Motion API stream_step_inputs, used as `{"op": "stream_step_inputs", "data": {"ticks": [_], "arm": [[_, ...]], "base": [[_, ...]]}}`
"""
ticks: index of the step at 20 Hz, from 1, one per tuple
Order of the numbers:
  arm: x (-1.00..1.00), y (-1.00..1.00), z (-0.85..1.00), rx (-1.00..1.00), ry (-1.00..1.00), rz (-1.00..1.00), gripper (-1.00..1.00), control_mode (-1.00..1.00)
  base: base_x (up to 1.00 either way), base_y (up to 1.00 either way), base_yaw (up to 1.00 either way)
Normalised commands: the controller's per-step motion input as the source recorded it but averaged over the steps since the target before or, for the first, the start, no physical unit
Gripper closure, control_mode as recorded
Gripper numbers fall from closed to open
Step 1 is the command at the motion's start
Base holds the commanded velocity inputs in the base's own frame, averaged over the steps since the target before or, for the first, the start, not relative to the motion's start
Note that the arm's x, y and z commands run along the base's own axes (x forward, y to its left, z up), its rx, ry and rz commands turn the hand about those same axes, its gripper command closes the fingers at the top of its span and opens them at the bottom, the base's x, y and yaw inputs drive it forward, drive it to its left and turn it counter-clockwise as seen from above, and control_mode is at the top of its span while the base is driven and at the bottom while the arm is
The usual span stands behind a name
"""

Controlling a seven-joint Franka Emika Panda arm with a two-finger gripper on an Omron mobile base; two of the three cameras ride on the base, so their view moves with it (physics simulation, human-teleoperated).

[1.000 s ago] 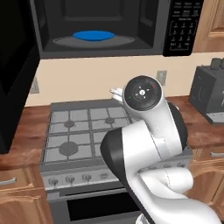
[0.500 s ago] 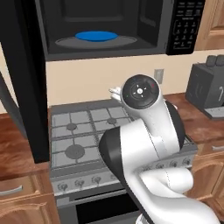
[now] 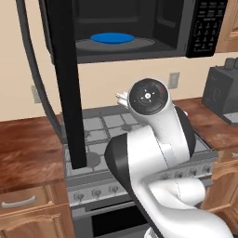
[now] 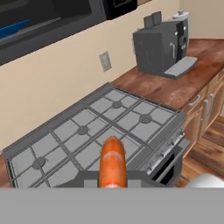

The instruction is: Transport the shrimp from the fridge to the microwave and turn on the microwave.

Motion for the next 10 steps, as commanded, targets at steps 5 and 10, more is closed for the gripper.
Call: {"op": "stream_step_inputs", "data": {"ticks": [5, 10], "arm": [[0.0, 0.0, 0.0, 0.0, 0.0, 0.0, 1.0, 1.0], [0.0, 0.0, 0.0, 0.0, 0.0, 0.0, 1.0, 1.0]], "base": [[0.0, 0.2, 0.1], [0.0, 0.02, 0.19]]}}
